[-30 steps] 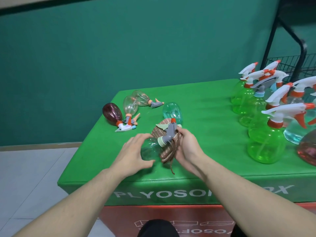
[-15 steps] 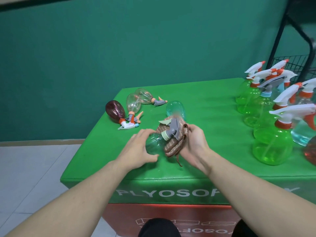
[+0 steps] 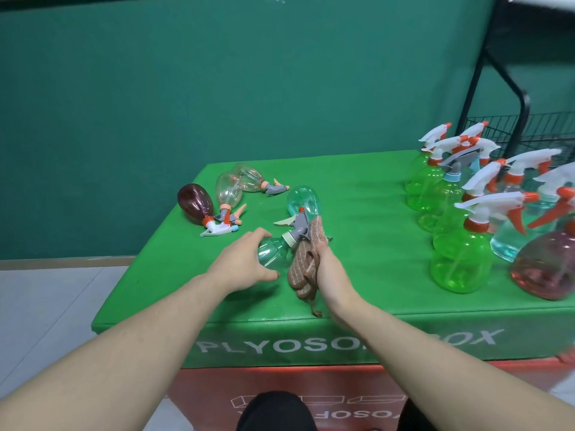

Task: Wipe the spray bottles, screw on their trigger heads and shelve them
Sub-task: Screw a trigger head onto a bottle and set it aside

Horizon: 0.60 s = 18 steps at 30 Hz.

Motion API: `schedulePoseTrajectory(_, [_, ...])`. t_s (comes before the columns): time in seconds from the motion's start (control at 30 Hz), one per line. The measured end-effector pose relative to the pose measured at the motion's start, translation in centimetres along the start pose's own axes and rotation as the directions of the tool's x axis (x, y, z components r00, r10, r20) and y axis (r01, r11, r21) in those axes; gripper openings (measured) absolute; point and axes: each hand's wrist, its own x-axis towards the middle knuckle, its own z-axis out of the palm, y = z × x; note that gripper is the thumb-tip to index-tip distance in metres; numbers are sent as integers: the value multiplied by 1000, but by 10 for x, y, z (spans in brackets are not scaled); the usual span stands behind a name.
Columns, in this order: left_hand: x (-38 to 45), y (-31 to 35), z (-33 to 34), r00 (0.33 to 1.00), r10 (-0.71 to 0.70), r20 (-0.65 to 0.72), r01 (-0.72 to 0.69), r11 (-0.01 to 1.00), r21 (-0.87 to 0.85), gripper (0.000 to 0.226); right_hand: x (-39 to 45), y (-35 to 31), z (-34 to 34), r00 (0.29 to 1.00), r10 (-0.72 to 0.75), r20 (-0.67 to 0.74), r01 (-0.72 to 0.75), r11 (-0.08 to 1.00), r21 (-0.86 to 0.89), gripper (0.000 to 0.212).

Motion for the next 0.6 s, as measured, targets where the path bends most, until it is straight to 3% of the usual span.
schedulePoseTrajectory(0.3, [-6, 1, 12, 995, 83, 56, -91, 984, 156, 92, 9, -21, -9, 991, -76, -112, 40, 953, -300, 52])
schedulePoseTrajectory(0.43, [-1, 3, 8, 998, 20, 59, -29, 988, 153, 90, 10, -21, -4, 986, -153, -71, 108, 895, -434, 51])
schedulePoseTrajectory(0.6, [3, 2, 3, 997, -51, 65, 45, 995, 92, 89, 2, -16, -3, 981, -177, -77, 128, 896, -425, 48])
